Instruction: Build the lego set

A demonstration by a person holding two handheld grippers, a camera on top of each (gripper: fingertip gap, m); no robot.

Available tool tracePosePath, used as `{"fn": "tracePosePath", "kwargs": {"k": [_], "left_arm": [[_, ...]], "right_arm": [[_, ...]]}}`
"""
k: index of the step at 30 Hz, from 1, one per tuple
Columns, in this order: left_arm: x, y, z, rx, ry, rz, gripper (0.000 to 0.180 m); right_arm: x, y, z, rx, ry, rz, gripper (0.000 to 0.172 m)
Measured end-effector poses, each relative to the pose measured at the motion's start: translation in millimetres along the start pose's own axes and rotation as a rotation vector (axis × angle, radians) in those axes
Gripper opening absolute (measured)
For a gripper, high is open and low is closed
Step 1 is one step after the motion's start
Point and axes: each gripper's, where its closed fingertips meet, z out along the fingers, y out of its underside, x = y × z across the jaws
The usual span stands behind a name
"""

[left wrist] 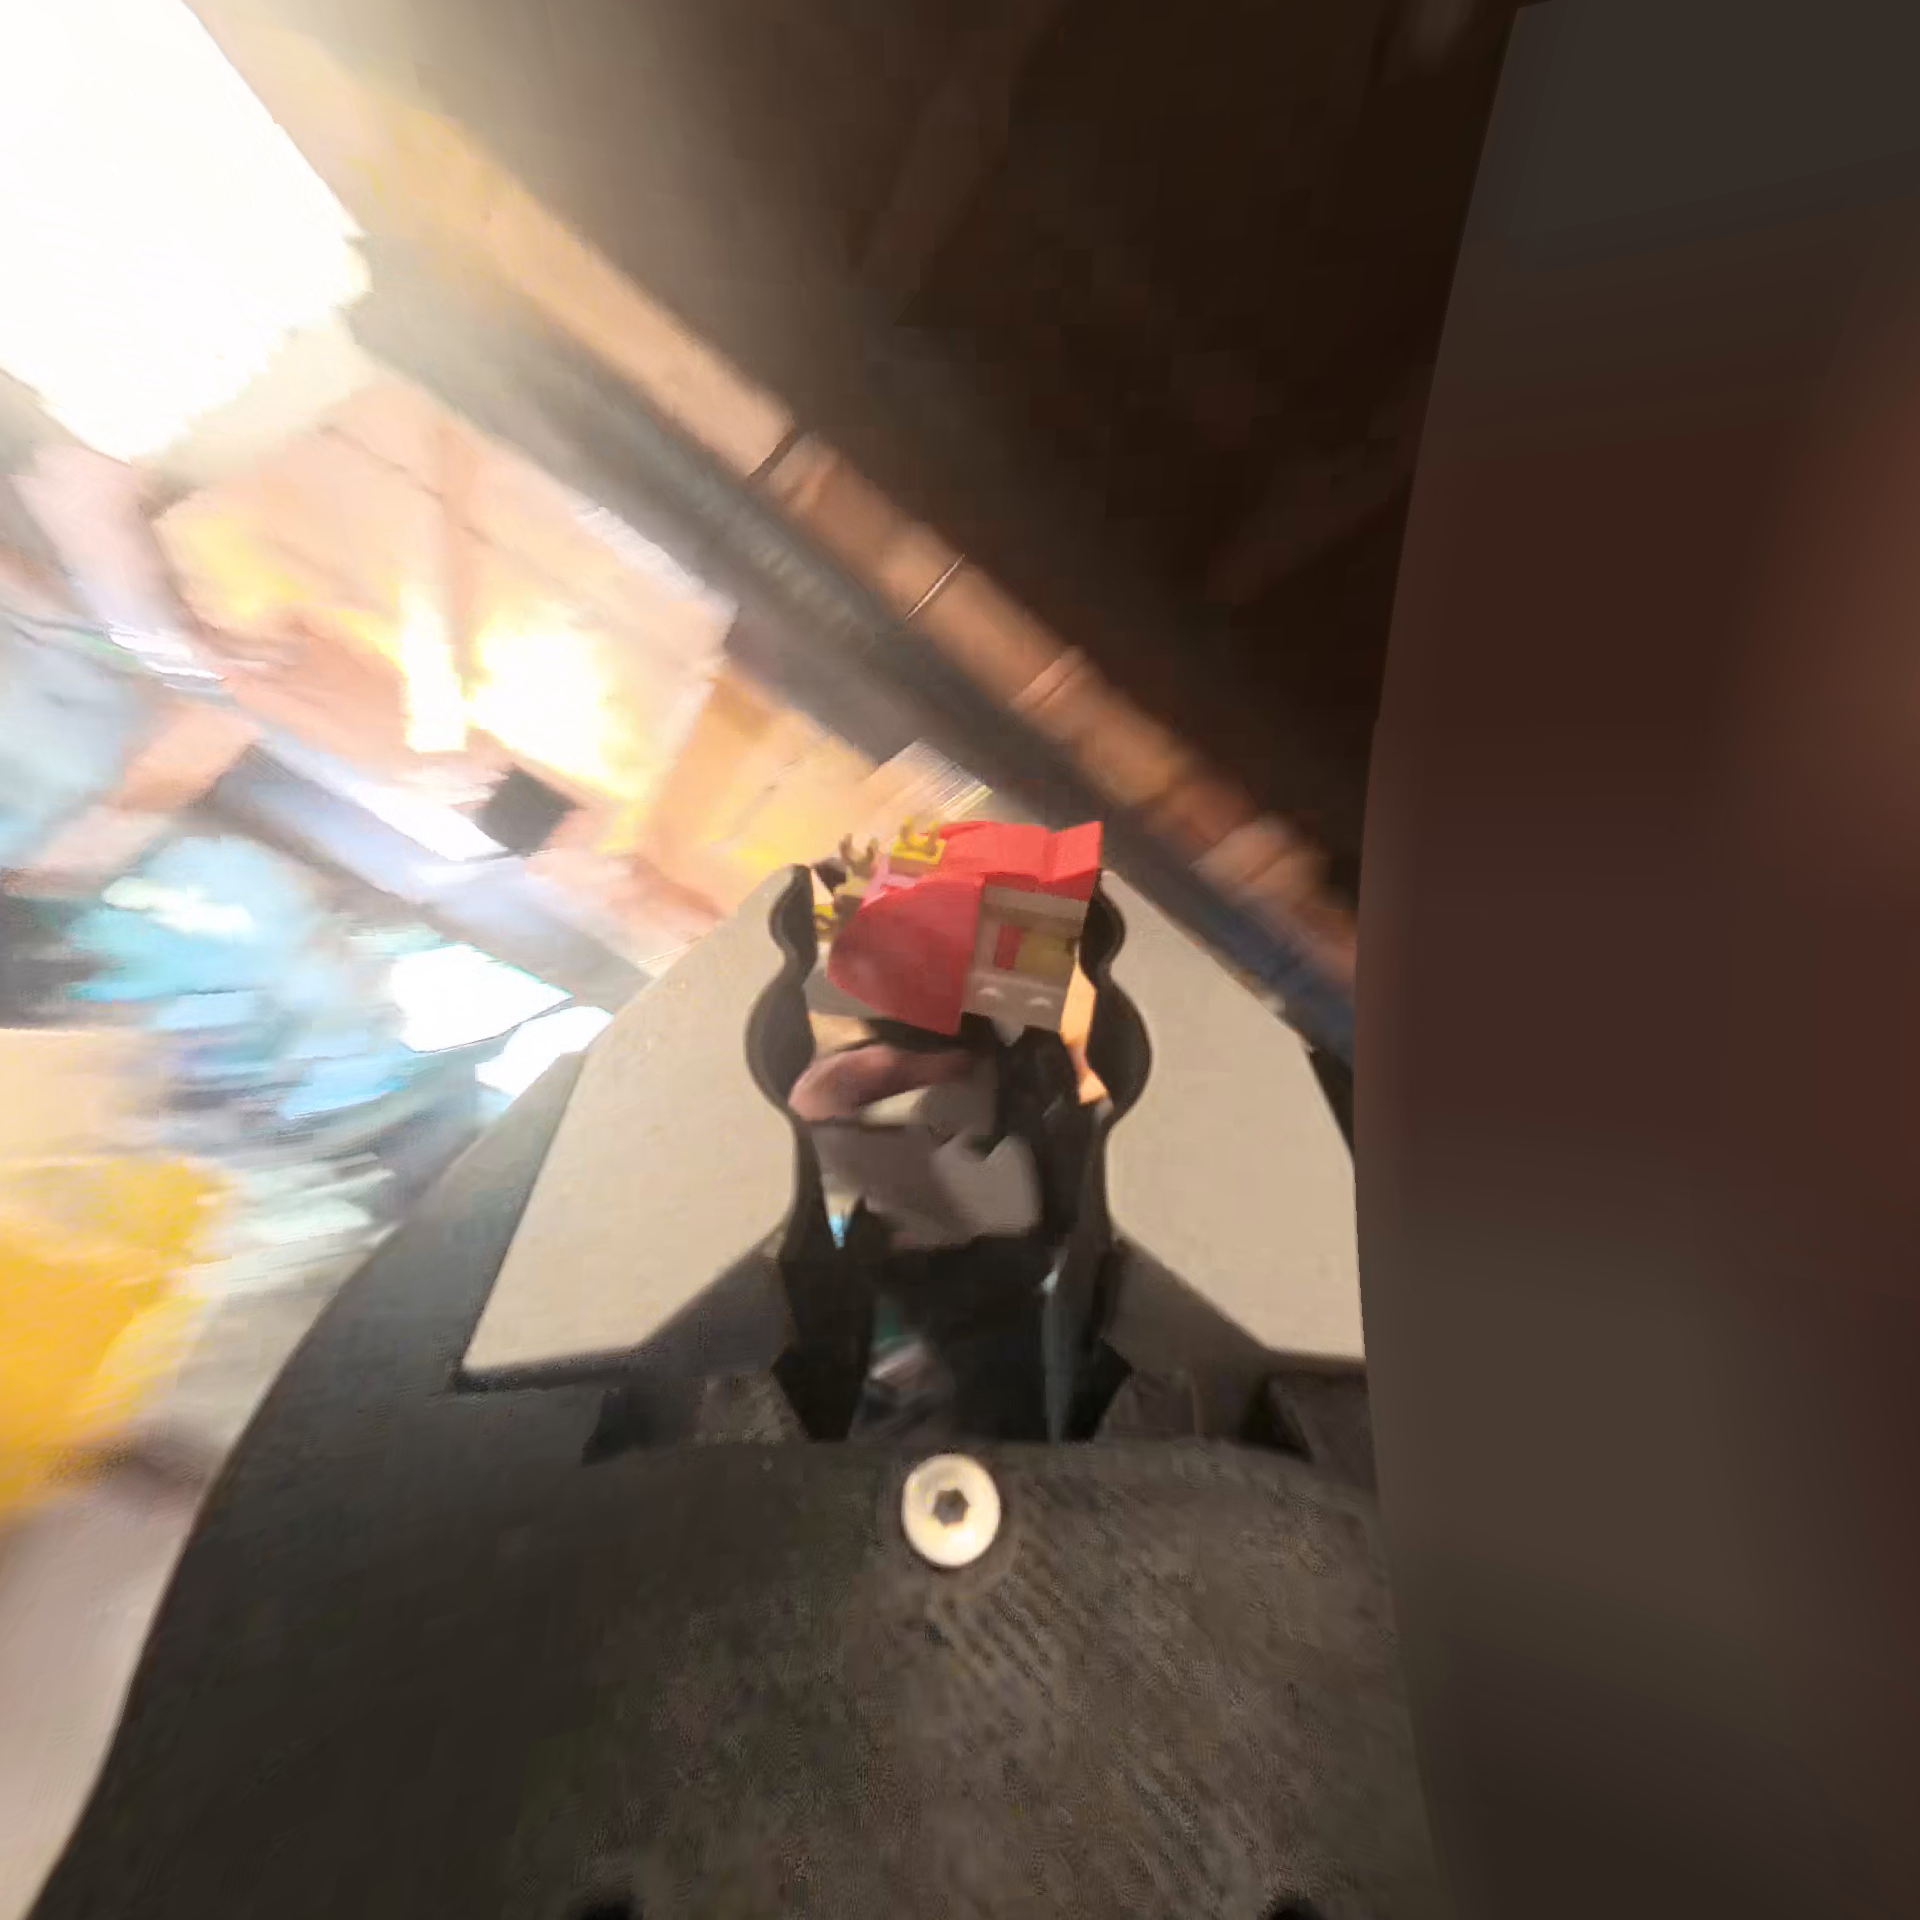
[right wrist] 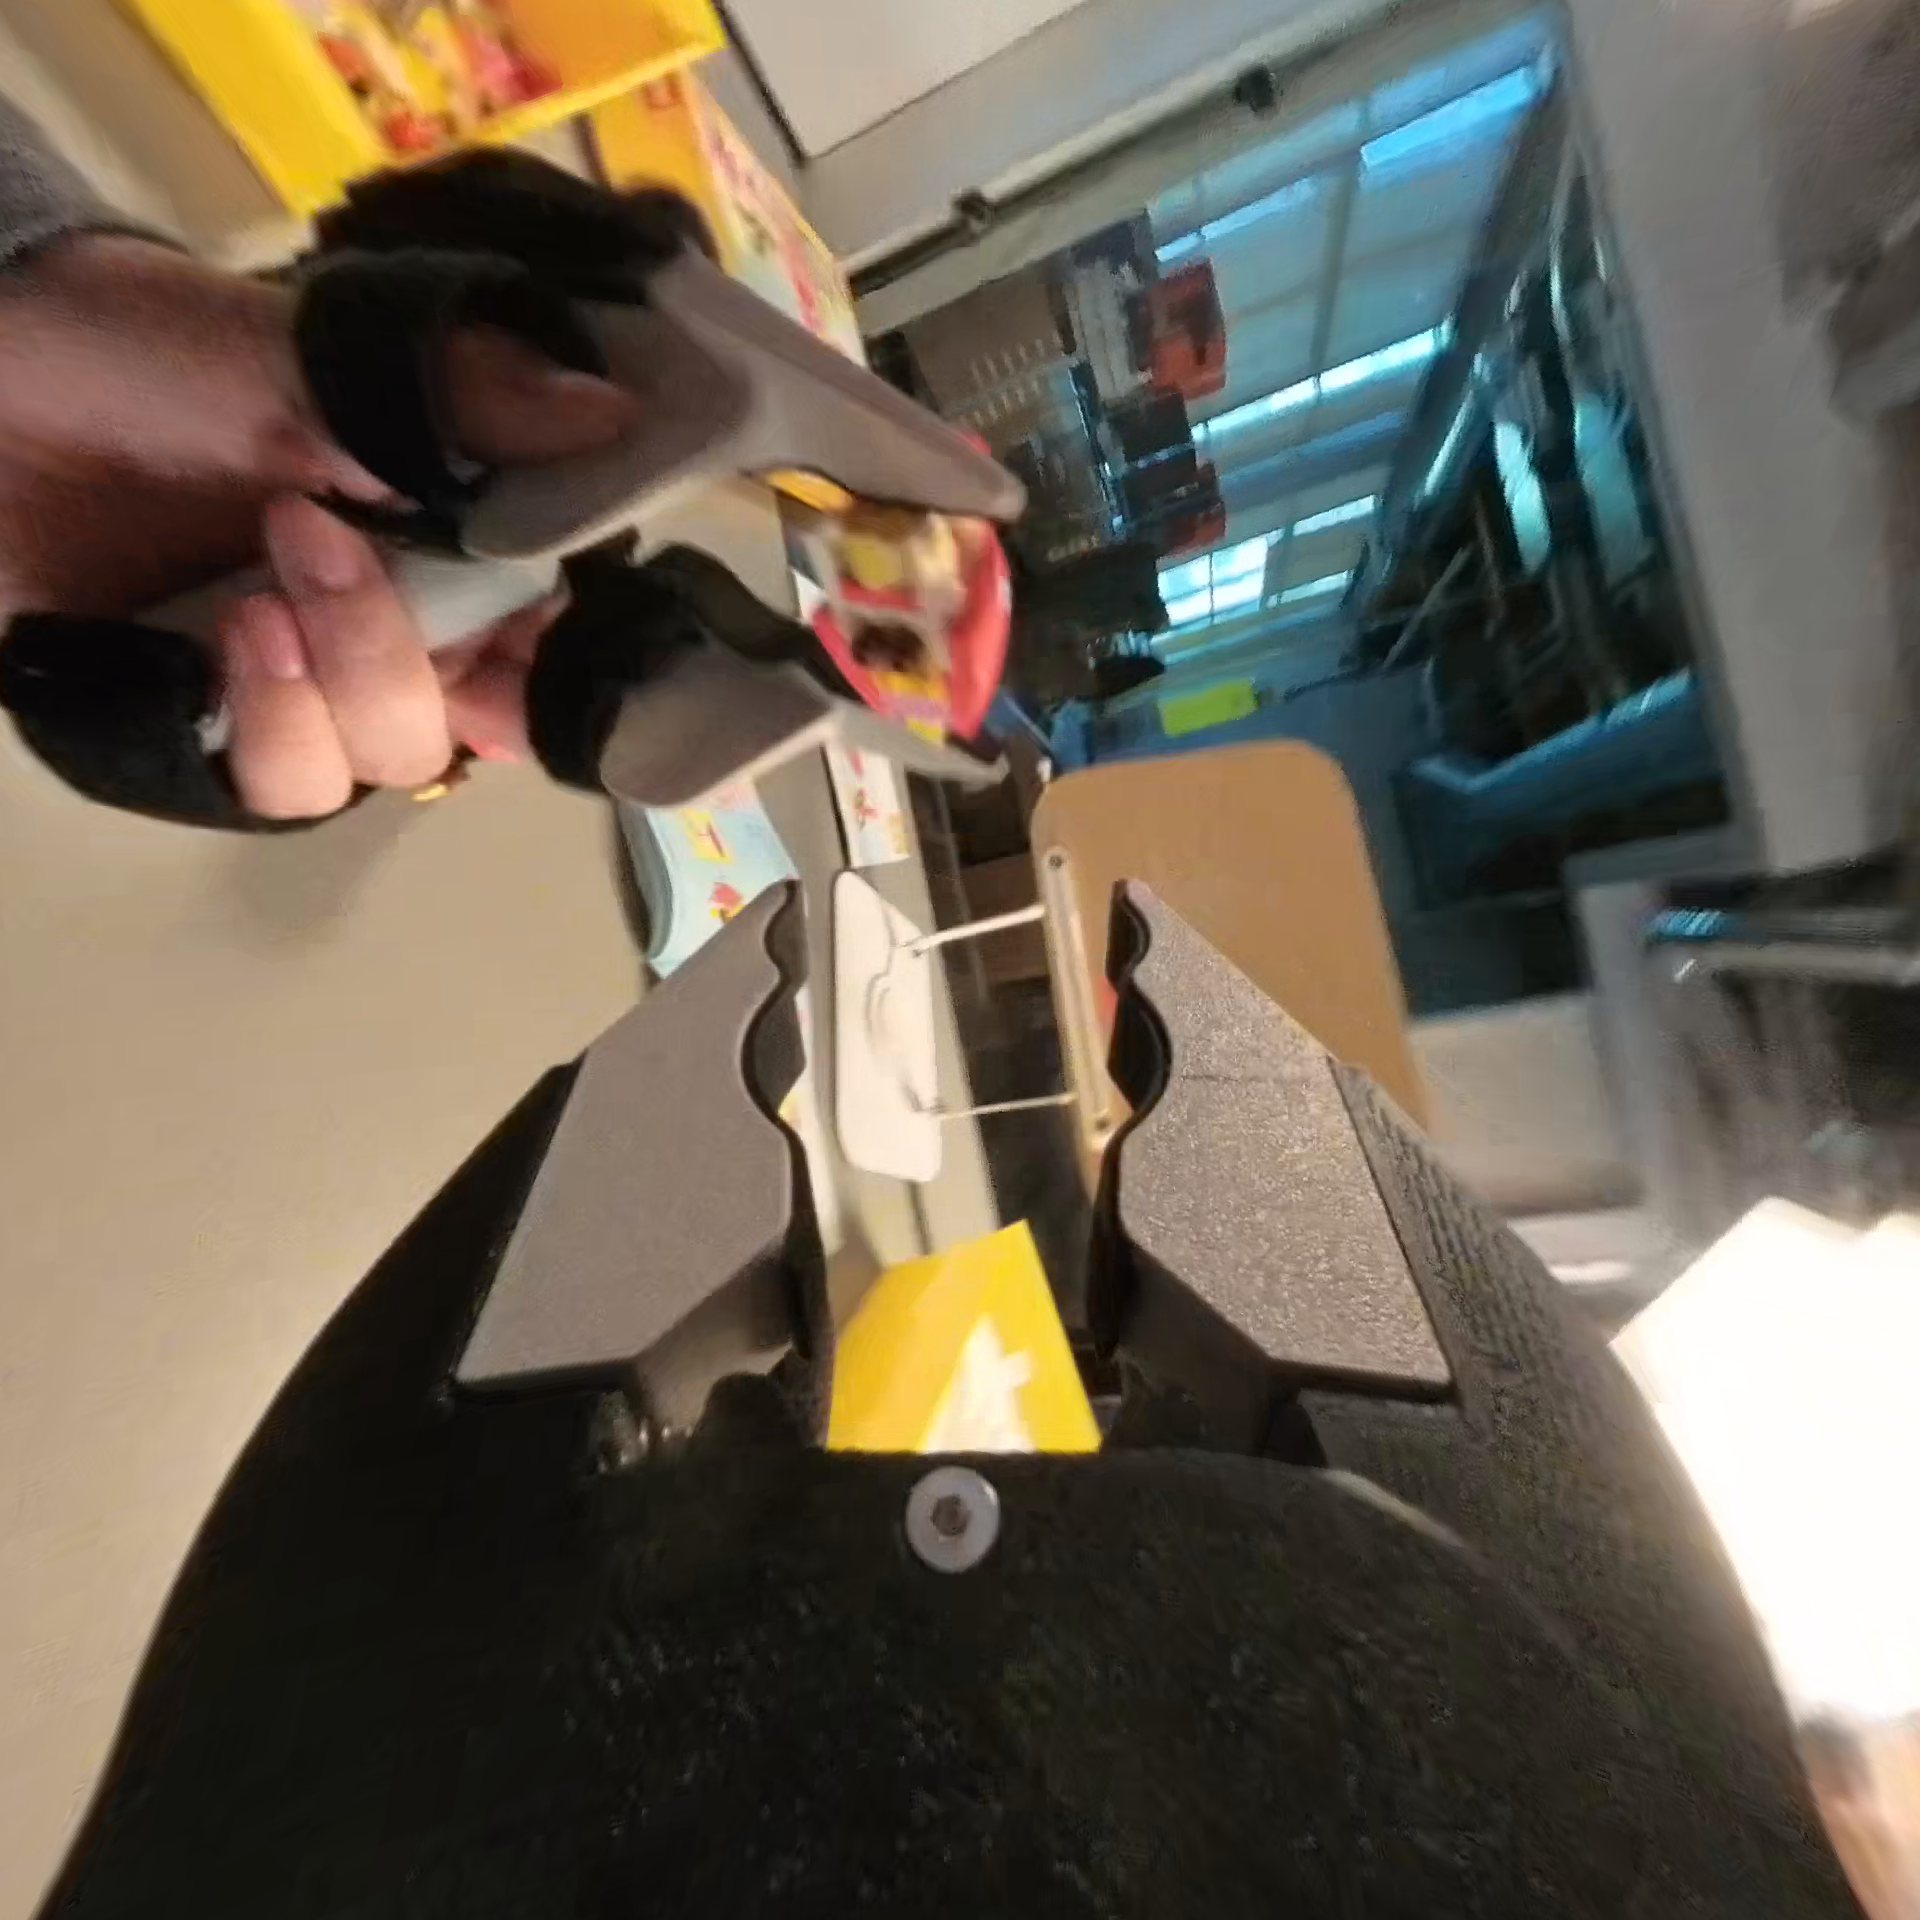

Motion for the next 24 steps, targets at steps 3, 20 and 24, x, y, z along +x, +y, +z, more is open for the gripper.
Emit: {"fn": "tracePosePath", "kwargs": {"k": [3,20,24], "left_arm": [[-10.9,16.7,0.6,-0.218,-0.152,0.390,0.049],[-69.8,43.9,-11.2,-0.796,-0.470,1.531,0.049],[-82.8,52.1,-13.5,-0.919,-0.489,1.762,0.050]], "right_arm": [[-1.5,25.5,-17.2,0.012,-0.018,0.332,0.045],[-18.5,26.0,-11.0,0.100,-0.340,1.242,0.038],[-27.1,26.3,4.3,0.042,-0.328,1.258,0.038]]}}
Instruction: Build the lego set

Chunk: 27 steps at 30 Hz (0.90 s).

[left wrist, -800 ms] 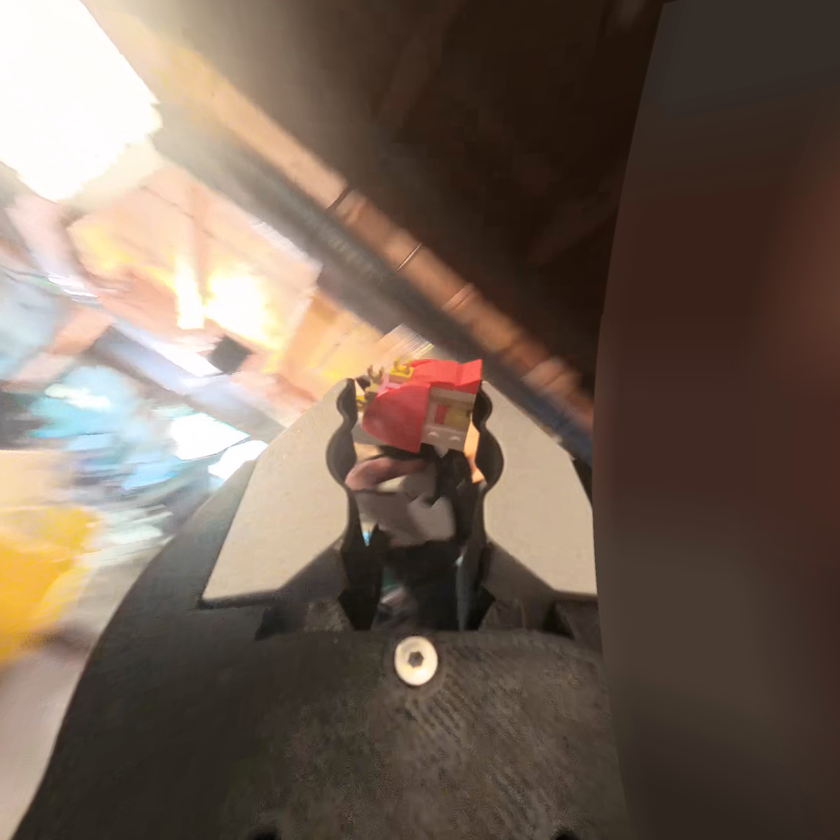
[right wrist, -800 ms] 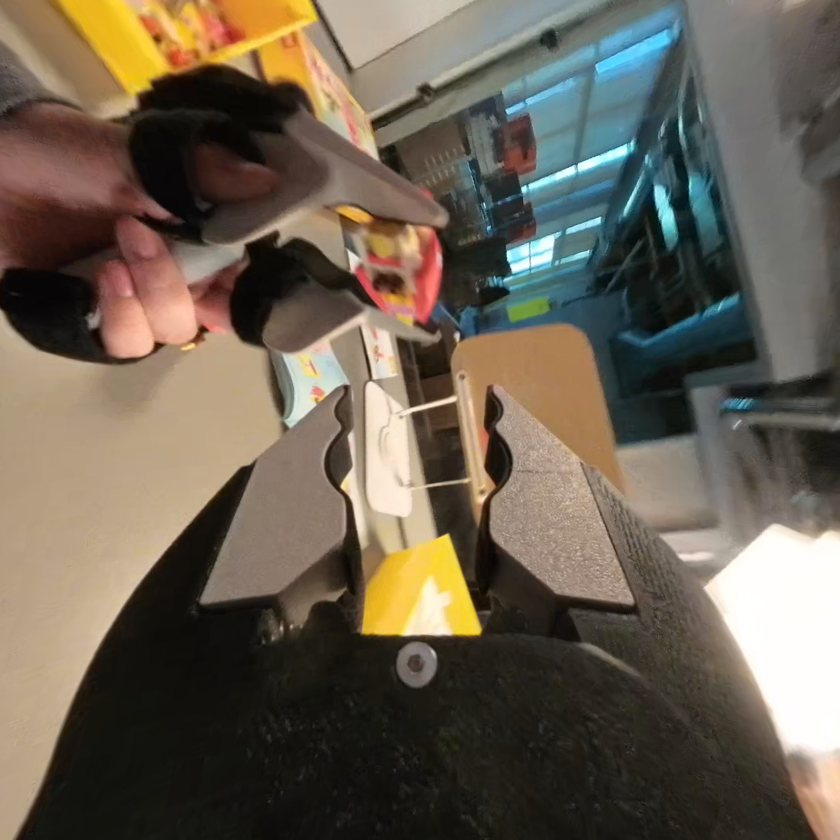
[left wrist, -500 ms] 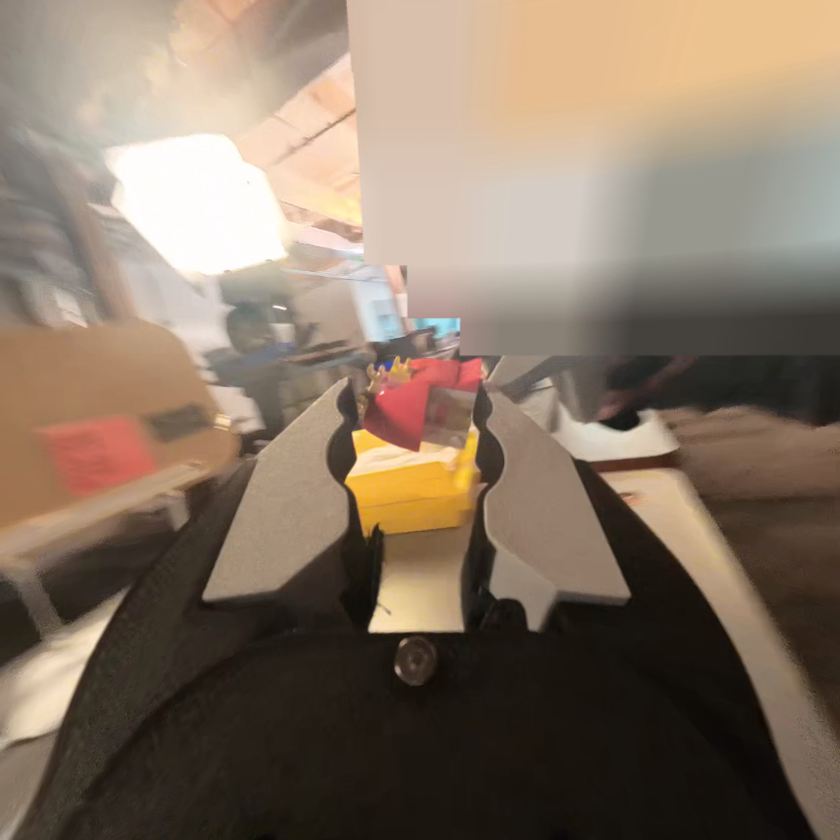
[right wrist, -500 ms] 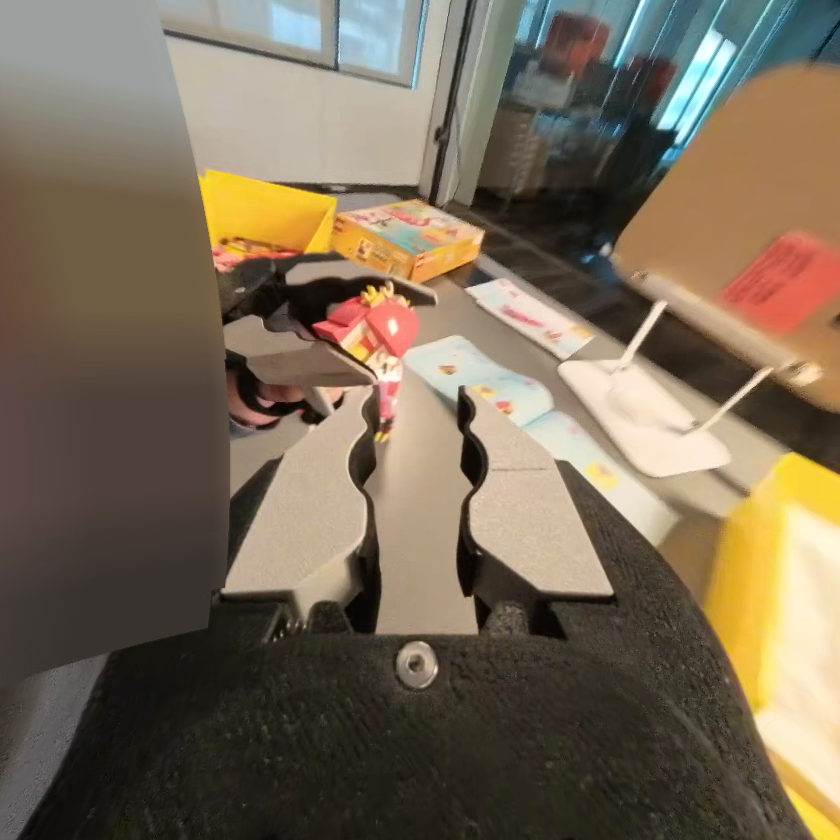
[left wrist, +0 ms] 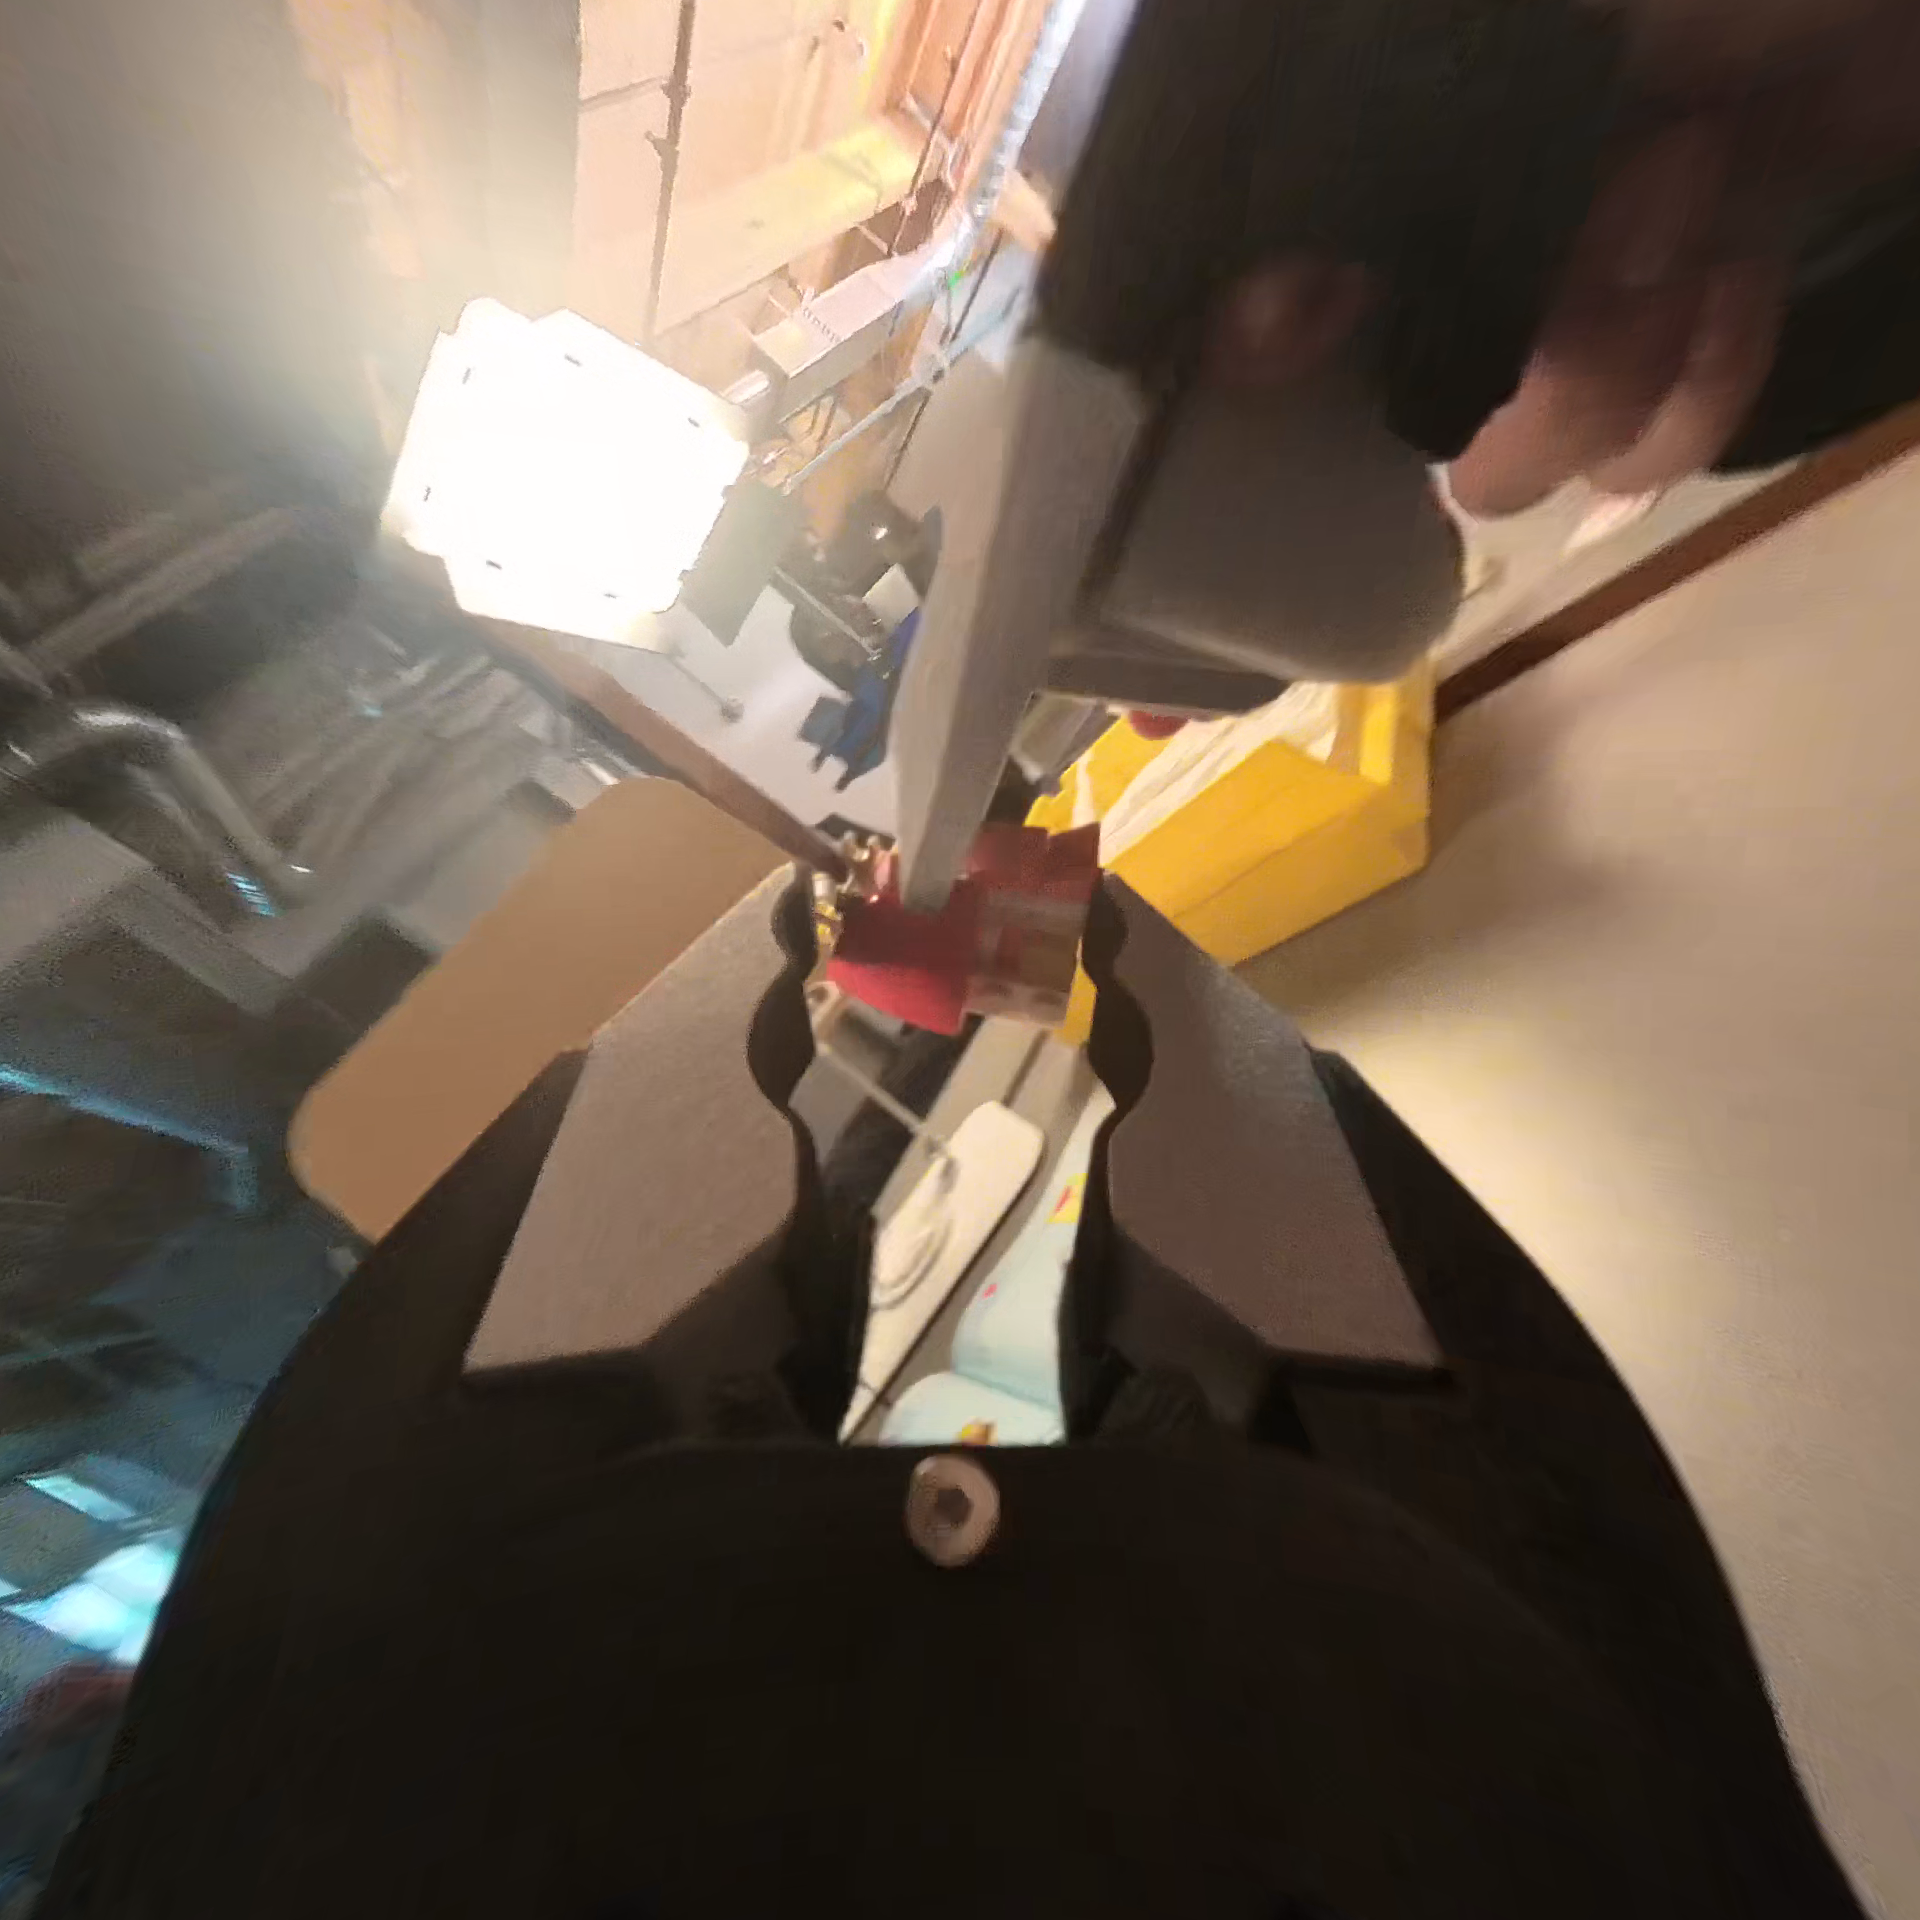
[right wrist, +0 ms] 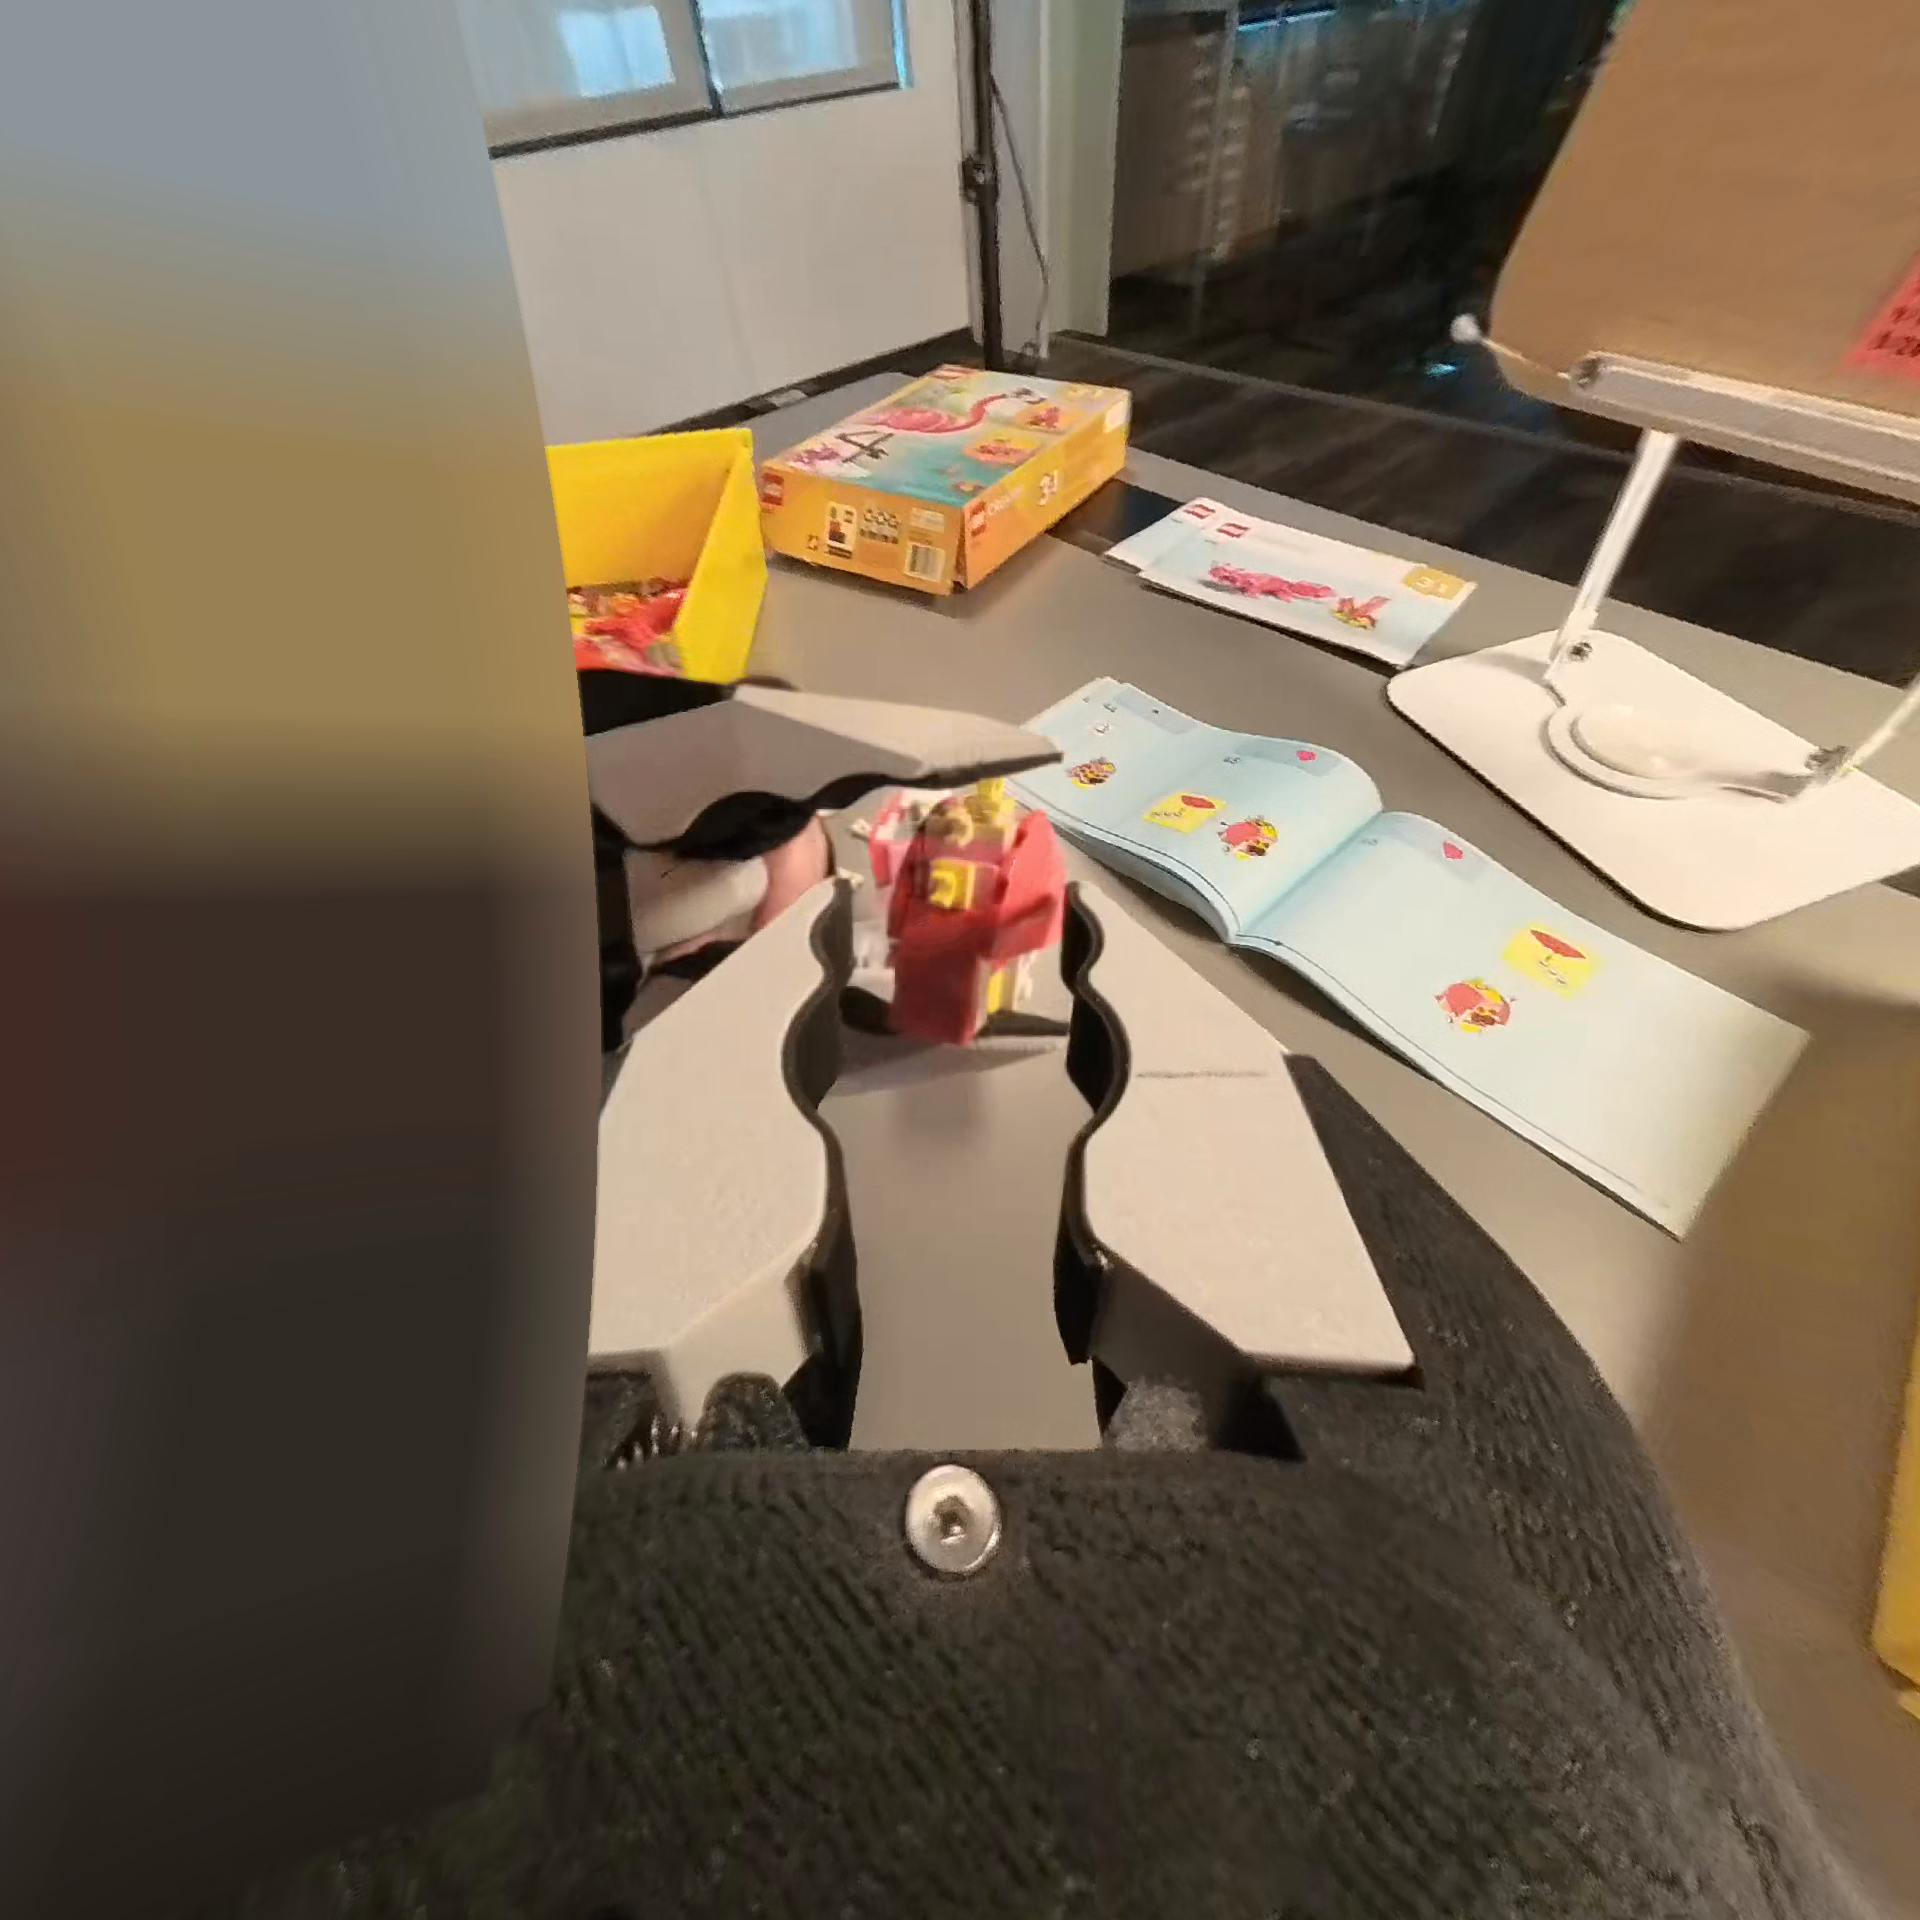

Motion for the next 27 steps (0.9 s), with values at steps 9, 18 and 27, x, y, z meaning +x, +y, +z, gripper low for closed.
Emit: {"fn": "tracePosePath", "kwargs": {"k": [9,18,27], "left_arm": [[22.7,23.2,9.5,-0.147,-0.007,0.261,0.050],[38.4,36.7,-11.0,-0.140,0.199,-0.242,0.079],[-14.0,40.0,-30.8,-0.101,0.123,-0.595,0.072]], "right_arm": [[20.6,27.6,13.0,-0.104,0.100,-0.049,0.030],[65.8,82.4,9.8,-0.143,0.012,-0.053,0.029],[129.0,154.7,17.3,-0.281,0.065,-0.078,0.030]]}}
